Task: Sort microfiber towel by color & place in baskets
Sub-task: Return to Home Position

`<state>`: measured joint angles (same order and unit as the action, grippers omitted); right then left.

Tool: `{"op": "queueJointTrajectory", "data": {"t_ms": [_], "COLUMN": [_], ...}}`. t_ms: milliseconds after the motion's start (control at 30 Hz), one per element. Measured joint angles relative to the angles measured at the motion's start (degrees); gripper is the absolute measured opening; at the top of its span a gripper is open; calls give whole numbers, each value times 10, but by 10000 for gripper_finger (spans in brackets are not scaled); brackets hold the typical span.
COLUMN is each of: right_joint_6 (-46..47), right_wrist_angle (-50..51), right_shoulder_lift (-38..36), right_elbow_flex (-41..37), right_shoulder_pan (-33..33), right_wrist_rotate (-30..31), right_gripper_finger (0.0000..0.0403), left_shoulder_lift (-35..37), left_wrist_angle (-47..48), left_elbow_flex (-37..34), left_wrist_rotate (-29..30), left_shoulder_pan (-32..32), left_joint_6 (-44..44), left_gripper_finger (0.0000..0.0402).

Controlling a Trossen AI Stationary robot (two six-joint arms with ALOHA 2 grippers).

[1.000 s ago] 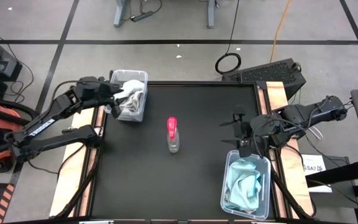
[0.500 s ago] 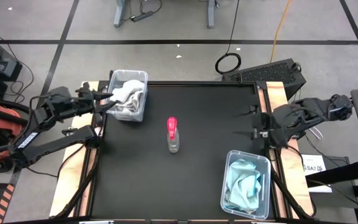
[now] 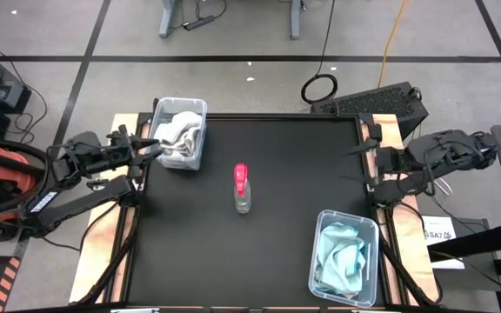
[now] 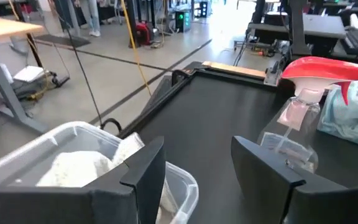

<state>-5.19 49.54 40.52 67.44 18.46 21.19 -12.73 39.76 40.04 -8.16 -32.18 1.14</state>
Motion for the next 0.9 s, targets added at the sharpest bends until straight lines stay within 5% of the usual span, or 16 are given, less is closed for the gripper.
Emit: {"op": "queueJointTrajectory", "data": {"t_ms": [900], "right_joint_6": [-1], "right_wrist_angle": [-125], "right_shoulder_lift": [-249], "right_elbow_flex": [-225], "right_shoulder_pan": [0], "right_wrist_rotate": [26], "right_gripper_finger": [269], "left_shoulder_lift": [33], "left_wrist_angle": [-133], "left_elbow_flex": [-94], "left_wrist_rotate": [-64], "left_shoulder_pan": [1], "left_joint_6": [-38], "left_gripper_finger": [190]}}
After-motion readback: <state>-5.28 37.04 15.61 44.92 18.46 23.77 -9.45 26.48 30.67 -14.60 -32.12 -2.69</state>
